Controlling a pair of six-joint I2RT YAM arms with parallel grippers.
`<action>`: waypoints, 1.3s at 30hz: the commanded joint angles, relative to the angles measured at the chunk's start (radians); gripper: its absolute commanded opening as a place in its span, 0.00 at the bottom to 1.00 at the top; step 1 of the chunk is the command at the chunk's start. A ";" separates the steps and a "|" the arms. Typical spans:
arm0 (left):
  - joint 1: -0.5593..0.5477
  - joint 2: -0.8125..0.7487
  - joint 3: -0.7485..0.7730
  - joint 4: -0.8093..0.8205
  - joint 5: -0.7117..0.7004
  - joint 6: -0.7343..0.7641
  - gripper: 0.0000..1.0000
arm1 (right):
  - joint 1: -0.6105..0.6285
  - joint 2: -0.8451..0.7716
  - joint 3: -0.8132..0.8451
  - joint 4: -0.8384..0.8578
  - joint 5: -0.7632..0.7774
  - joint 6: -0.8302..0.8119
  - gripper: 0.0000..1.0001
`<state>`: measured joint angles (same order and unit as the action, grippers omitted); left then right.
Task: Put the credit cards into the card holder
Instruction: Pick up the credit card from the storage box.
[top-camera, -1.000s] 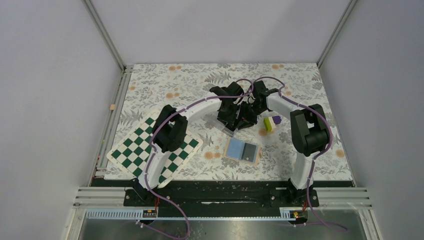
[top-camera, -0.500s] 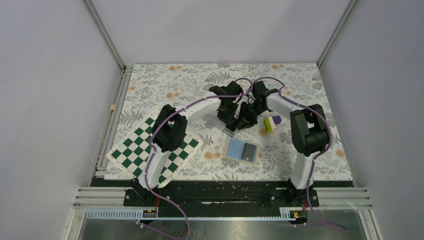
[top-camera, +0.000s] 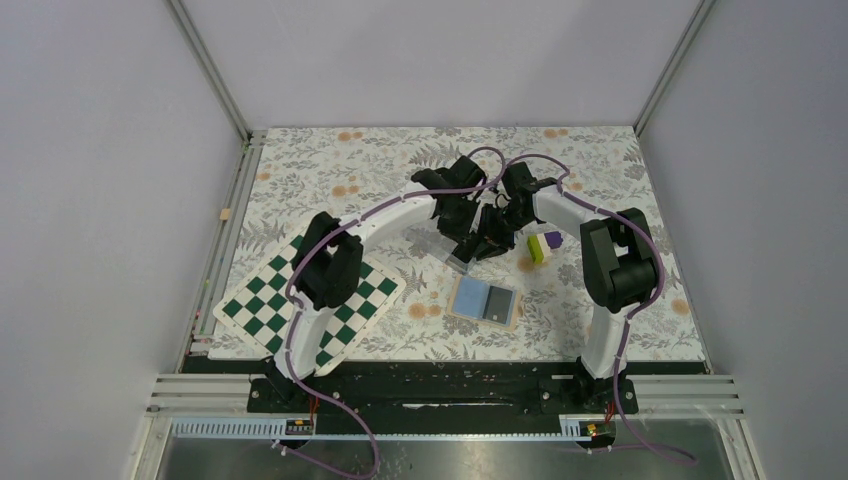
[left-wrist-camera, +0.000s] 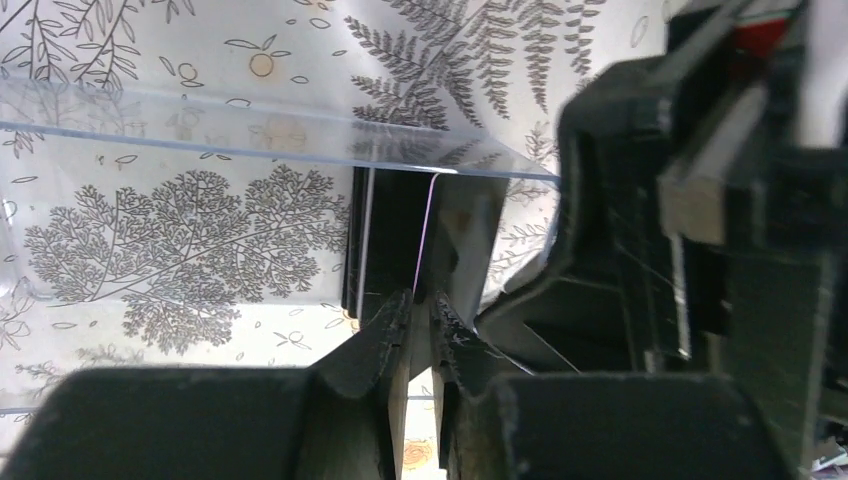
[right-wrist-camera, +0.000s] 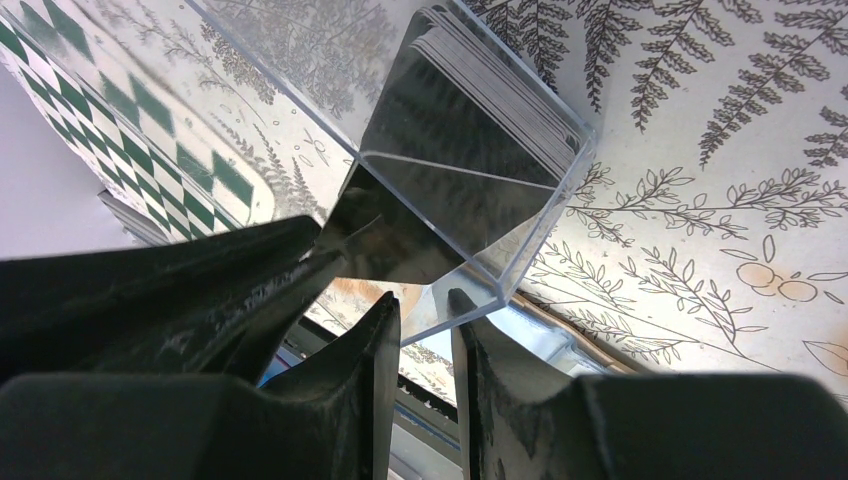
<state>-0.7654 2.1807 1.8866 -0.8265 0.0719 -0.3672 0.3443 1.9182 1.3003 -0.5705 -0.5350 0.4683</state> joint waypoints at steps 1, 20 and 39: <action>-0.011 -0.077 -0.030 0.075 0.060 -0.014 0.13 | 0.010 -0.001 -0.011 -0.003 -0.015 -0.011 0.31; 0.036 -0.146 -0.194 0.217 0.247 -0.069 0.20 | 0.010 -0.002 -0.013 -0.002 -0.014 -0.012 0.31; 0.058 -0.139 -0.248 0.262 0.326 -0.079 0.20 | 0.009 -0.054 -0.010 -0.029 0.006 -0.019 0.31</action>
<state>-0.7078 2.0605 1.6409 -0.5854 0.3786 -0.4458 0.3443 1.9175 1.2915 -0.5831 -0.5423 0.4679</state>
